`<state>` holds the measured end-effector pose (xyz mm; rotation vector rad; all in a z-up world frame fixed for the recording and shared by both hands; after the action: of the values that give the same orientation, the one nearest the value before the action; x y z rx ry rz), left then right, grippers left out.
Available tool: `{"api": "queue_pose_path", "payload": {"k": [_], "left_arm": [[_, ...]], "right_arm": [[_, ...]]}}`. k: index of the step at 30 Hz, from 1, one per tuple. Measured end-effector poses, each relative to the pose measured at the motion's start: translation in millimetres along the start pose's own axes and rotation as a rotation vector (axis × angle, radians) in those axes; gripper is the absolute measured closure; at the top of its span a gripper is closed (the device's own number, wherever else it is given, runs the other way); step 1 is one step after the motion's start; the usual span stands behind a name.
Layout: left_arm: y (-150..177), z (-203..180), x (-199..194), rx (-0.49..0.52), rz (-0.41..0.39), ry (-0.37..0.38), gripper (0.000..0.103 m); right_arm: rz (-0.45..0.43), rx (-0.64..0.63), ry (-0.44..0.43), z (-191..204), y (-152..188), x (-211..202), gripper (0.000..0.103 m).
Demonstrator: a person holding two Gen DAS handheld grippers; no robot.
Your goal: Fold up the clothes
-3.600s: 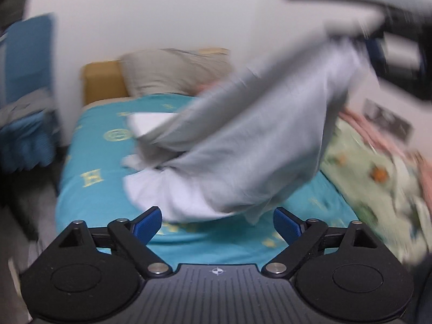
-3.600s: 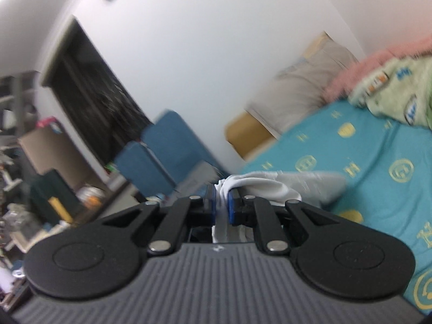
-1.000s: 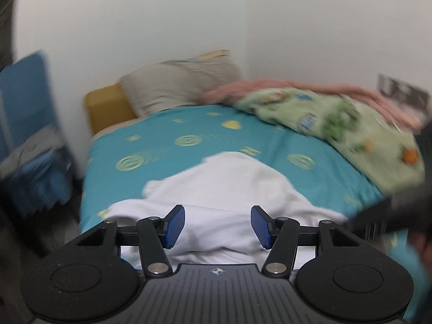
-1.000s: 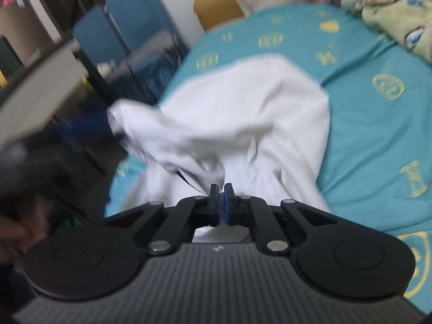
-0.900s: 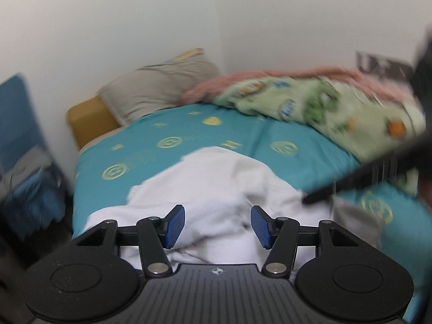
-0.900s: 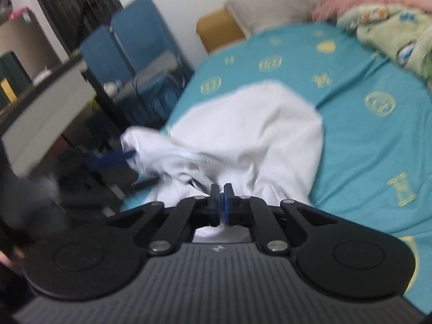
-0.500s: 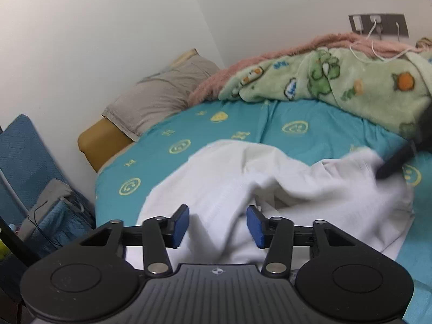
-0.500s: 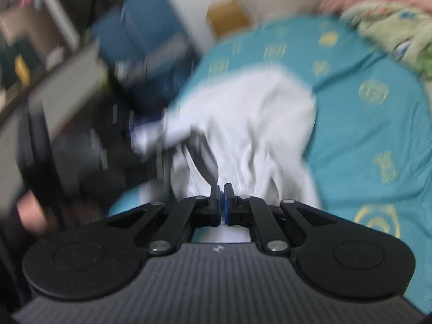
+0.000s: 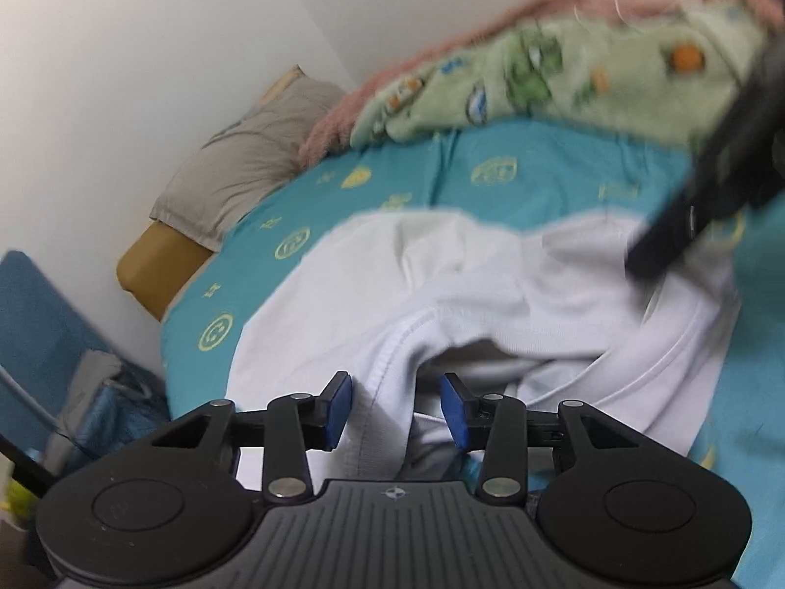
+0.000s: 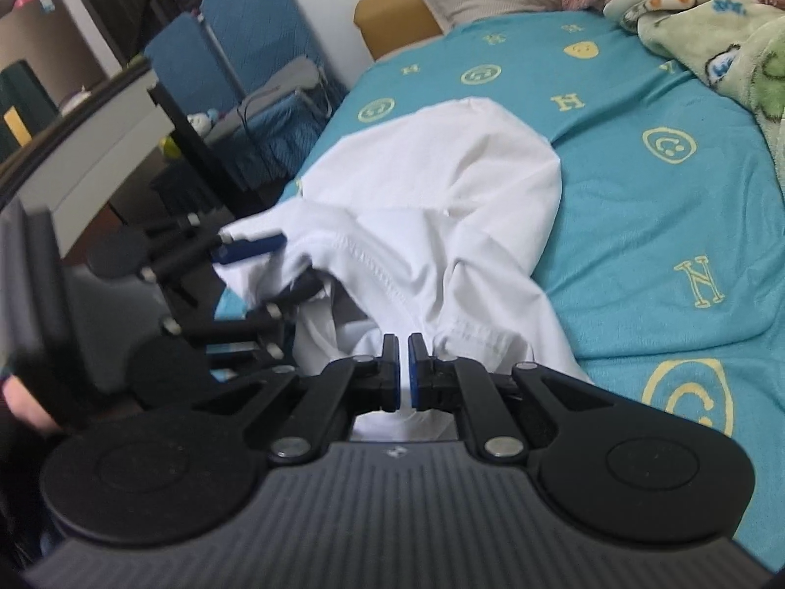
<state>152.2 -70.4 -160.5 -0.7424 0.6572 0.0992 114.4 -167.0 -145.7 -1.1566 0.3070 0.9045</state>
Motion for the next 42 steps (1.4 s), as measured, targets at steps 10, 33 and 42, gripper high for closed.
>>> {"api": "queue_pose_path", "payload": {"k": [10, 33, 42], "left_arm": [[-25.3, 47.1, -69.0, -0.279, -0.161, -0.037, 0.09], [-39.9, 42.1, -83.2, -0.449, -0.24, 0.054, 0.091], [-30.2, 89.9, -96.7, -0.651, -0.289, -0.022, 0.091]], "right_arm": [[-0.092, -0.083, 0.032, 14.6, -16.8, 10.1, 0.089], [-0.355, -0.034, 0.341, -12.8, -48.8, 7.5, 0.029], [-0.275, 0.051, 0.399, -42.2, -34.3, -4.7, 0.03]]}}
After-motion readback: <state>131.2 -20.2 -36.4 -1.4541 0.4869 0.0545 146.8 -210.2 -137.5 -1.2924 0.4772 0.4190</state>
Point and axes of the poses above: each gripper's, at about its wrist camera, not at the fingertips, and x roughly the way its jaws point, z to its left, y to its underside, the point moved 10 cm from there along x, roughly the way its jaws point
